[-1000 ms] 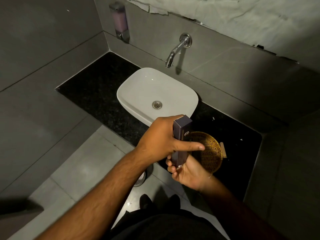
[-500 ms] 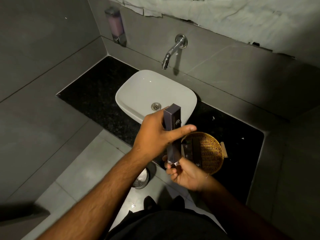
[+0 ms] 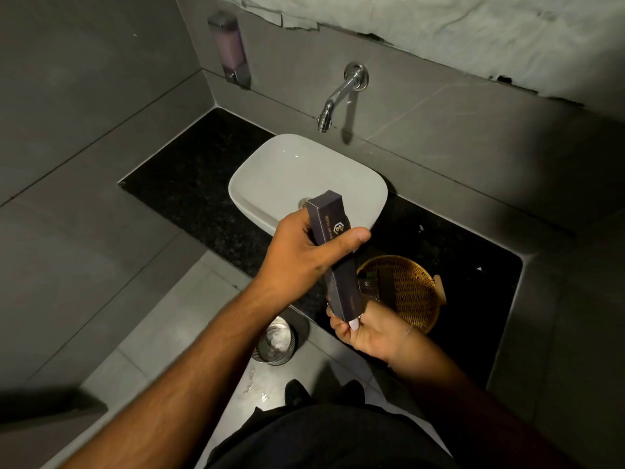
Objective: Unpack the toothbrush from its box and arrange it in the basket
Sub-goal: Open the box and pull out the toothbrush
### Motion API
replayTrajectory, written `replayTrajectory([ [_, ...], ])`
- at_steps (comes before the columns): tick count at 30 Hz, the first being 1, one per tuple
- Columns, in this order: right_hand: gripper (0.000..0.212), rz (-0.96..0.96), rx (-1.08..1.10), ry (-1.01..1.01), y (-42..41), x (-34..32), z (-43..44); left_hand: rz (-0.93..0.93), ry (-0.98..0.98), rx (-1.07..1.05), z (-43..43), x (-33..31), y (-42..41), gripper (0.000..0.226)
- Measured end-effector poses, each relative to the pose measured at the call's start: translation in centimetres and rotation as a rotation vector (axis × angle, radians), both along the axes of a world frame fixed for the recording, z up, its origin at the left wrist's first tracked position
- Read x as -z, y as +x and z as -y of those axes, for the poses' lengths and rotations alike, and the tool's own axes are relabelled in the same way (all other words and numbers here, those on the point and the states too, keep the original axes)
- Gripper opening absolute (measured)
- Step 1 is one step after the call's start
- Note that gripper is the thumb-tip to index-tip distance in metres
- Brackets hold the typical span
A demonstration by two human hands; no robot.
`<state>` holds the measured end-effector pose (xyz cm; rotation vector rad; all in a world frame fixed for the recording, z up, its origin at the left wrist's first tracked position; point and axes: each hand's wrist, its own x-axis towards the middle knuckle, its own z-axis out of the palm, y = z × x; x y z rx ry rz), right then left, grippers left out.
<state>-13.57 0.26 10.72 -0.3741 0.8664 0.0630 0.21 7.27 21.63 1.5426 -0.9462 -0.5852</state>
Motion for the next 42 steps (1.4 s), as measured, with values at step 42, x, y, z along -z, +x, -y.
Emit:
replayTrajectory([
  [42, 0.066, -0.333, -0.359, -0.058, -3.1, 8.9, -0.4, -0.349, -0.006, -0.672, -8.0, 8.3, 8.2, 0.012],
])
